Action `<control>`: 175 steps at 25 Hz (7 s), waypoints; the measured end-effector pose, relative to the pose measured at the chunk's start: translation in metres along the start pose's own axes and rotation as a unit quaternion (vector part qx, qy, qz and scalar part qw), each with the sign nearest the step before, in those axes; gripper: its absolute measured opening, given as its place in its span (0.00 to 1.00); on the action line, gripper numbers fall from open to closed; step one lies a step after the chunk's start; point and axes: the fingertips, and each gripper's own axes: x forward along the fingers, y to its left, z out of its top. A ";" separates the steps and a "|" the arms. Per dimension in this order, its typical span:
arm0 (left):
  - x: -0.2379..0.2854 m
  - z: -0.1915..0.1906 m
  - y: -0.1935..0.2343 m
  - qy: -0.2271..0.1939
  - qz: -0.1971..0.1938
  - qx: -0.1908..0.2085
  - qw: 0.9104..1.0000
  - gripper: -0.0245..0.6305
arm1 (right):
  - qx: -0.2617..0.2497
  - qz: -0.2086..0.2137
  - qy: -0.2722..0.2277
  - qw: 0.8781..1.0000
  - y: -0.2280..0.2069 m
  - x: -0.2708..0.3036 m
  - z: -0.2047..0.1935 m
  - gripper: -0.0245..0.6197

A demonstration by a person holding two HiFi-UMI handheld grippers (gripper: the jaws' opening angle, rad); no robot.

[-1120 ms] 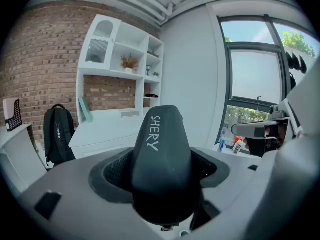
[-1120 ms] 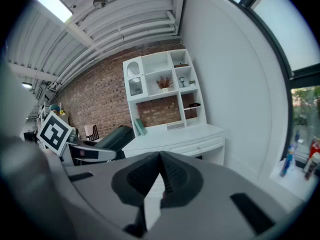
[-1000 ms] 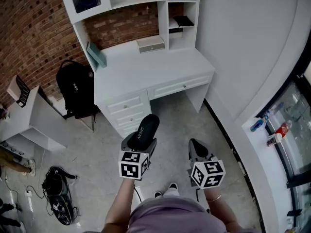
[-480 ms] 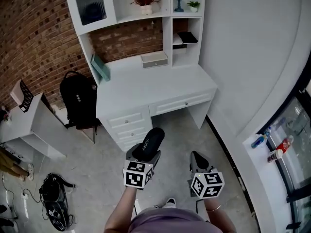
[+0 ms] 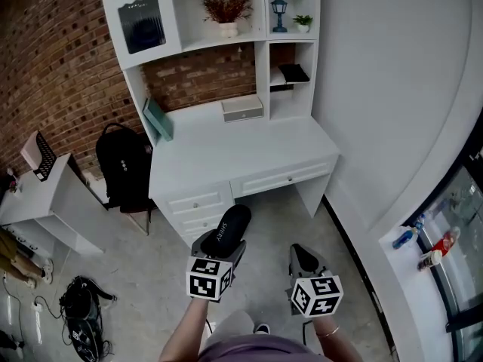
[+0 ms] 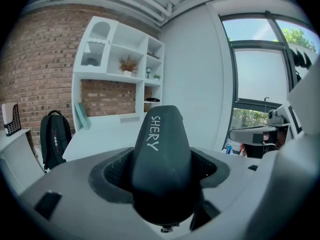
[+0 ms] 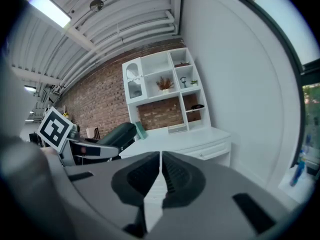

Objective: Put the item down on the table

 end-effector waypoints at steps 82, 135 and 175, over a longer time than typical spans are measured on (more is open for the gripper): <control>0.349 0.474 0.332 -0.093 0.240 0.153 0.954 0.56 | -0.123 0.258 -0.162 0.945 -0.036 0.556 0.414 0.05; 0.455 0.574 0.450 0.080 0.192 0.148 0.967 0.56 | -0.173 0.228 -0.181 0.941 -0.015 0.618 0.466 0.05; 0.349 0.579 0.384 -0.225 0.222 0.115 0.942 0.41 | -0.141 0.231 -0.182 0.945 -0.028 0.576 0.461 0.05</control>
